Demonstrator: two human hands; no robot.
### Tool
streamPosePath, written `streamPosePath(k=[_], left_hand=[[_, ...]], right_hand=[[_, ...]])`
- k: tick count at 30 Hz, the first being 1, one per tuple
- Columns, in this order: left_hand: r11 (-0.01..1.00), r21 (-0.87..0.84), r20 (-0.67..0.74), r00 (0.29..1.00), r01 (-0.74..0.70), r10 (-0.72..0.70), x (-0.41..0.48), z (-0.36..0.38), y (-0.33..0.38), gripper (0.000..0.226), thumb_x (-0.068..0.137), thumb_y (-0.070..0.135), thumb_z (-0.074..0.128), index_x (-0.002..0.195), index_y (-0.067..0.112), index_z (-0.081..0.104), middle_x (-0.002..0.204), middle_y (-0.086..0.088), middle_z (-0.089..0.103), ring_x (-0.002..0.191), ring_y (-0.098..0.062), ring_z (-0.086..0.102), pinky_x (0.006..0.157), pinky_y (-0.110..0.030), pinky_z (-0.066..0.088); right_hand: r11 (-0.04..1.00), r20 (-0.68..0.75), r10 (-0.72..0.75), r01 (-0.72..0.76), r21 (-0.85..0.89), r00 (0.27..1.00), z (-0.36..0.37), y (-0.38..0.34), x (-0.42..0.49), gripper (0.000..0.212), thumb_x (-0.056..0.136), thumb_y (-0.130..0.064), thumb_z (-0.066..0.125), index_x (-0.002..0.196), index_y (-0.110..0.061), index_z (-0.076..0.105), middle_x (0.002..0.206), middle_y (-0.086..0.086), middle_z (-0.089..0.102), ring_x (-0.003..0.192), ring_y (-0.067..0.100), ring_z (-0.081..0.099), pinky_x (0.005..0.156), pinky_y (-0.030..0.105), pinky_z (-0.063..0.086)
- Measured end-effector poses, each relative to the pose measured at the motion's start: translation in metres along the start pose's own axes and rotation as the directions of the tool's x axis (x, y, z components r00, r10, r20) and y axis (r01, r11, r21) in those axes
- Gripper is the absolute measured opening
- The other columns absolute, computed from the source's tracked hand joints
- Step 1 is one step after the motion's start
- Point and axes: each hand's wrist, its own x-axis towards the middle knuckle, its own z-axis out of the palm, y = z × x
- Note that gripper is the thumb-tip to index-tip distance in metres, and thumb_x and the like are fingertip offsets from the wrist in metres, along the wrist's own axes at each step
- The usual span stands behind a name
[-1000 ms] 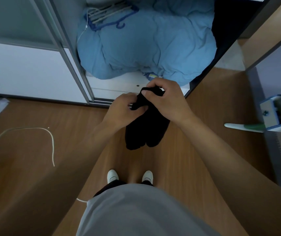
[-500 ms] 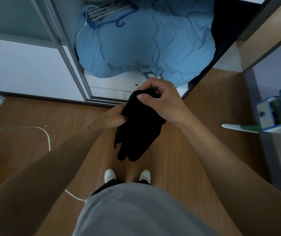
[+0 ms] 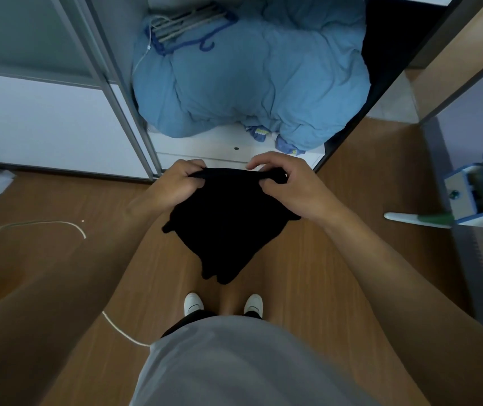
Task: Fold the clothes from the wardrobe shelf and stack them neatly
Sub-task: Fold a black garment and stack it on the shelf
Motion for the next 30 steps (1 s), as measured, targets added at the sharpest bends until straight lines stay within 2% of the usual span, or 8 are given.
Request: streamPosePath(k=[3,7,14,17,21,25,28,30], left_hand=[[1.0,0.001,0.042,0.999,-0.003,0.003,-0.004,-0.002,0.014,0.018,0.08,-0.019,0.048,0.067,-0.011,0.058,0.076,-0.009,0.05,0.071,-0.016,0.053,0.067,-0.028,0.036],[0.999,-0.031,0.059,0.998,-0.013,0.015,-0.007,-0.001,0.033,0.026,0.078,-0.022,0.045,0.063,-0.005,0.059,0.072,-0.01,0.05,0.07,-0.018,0.051,0.066,-0.028,0.036],[0.996,-0.041,-0.004,0.996,0.083,-0.084,-0.01,-0.01,0.049,0.016,0.081,-0.001,0.049,0.066,0.002,0.049,0.067,-0.009,0.046,0.066,-0.022,0.045,0.064,-0.031,0.029],[0.996,-0.023,-0.004,0.996,0.087,-0.087,-0.012,-0.011,0.059,0.026,0.075,0.011,0.051,0.08,-0.015,0.055,0.075,-0.013,0.054,0.072,-0.024,0.051,0.07,-0.031,0.034],[0.999,0.003,-0.021,0.998,0.052,-0.052,-0.014,-0.015,0.07,0.038,0.076,0.018,0.05,0.09,-0.016,0.059,0.078,-0.022,0.059,0.076,-0.025,0.054,0.073,-0.033,0.037],[0.999,-0.006,-0.09,0.995,0.033,-0.033,-0.015,-0.014,0.076,0.026,0.09,0.008,0.051,0.087,-0.016,0.058,0.075,-0.012,0.054,0.072,-0.022,0.051,0.071,-0.032,0.035],[1.0,-0.005,-0.099,0.995,0.014,-0.014,-0.016,-0.013,0.083,0.026,0.092,0.008,0.051,0.094,-0.015,0.063,0.08,-0.013,0.059,0.075,-0.021,0.055,0.071,-0.03,0.038],[1.0,-0.006,-0.101,0.995,0.002,-0.002,-0.017,-0.012,0.088,0.025,0.093,0.009,0.052,0.093,-0.013,0.065,0.08,-0.012,0.059,0.075,-0.02,0.055,0.069,-0.028,0.037]], right_hand=[[0.986,0.094,-0.044,0.058,-0.153,0.995,-0.005,-0.001,0.001,0.034,0.09,-0.014,0.068,0.122,-0.027,0.07,0.121,-0.014,0.069,0.109,-0.005,0.061,0.099,0.02,0.046],[0.935,0.131,-0.039,0.083,-0.345,0.991,-0.01,-0.002,0.007,0.021,0.089,-0.029,0.07,0.11,-0.033,0.073,0.111,-0.018,0.072,0.107,0.005,0.063,0.097,0.037,0.049],[0.995,-0.025,-0.103,0.103,-0.02,0.994,-0.014,0.005,0.01,0.008,0.092,-0.009,0.063,0.099,-0.011,0.065,0.095,-0.003,0.069,0.093,0.007,0.063,0.085,0.02,0.047],[0.991,0.084,-0.125,0.129,-0.044,0.989,-0.013,0.002,0.01,0.023,0.089,0.002,0.056,0.105,-0.012,0.065,0.104,-0.005,0.069,0.102,0.0,0.062,0.091,0.012,0.044],[0.971,0.234,-0.073,0.123,-0.206,0.969,-0.012,-0.006,0.016,0.051,0.087,-0.001,0.053,0.126,-0.031,0.063,0.129,-0.013,0.063,0.122,0.006,0.056,0.108,0.028,0.042],[0.91,0.284,0.056,0.068,-0.408,0.957,-0.01,-0.011,0.024,0.047,0.09,-0.011,0.053,0.134,-0.029,0.059,0.134,-0.004,0.061,0.121,0.017,0.056,0.104,0.041,0.045],[0.858,0.309,0.122,0.057,-0.511,0.943,-0.007,-0.011,0.03,0.018,0.091,-0.014,0.054,0.098,-0.022,0.068,0.107,0.005,0.065,0.1,0.022,0.062,0.088,0.041,0.051],[0.892,0.252,0.107,0.02,-0.453,0.962,-0.006,-0.011,0.036,0.026,0.087,-0.009,0.054,0.064,-0.019,0.049,0.076,0.003,0.056,0.07,0.017,0.057,0.066,0.034,0.044]])
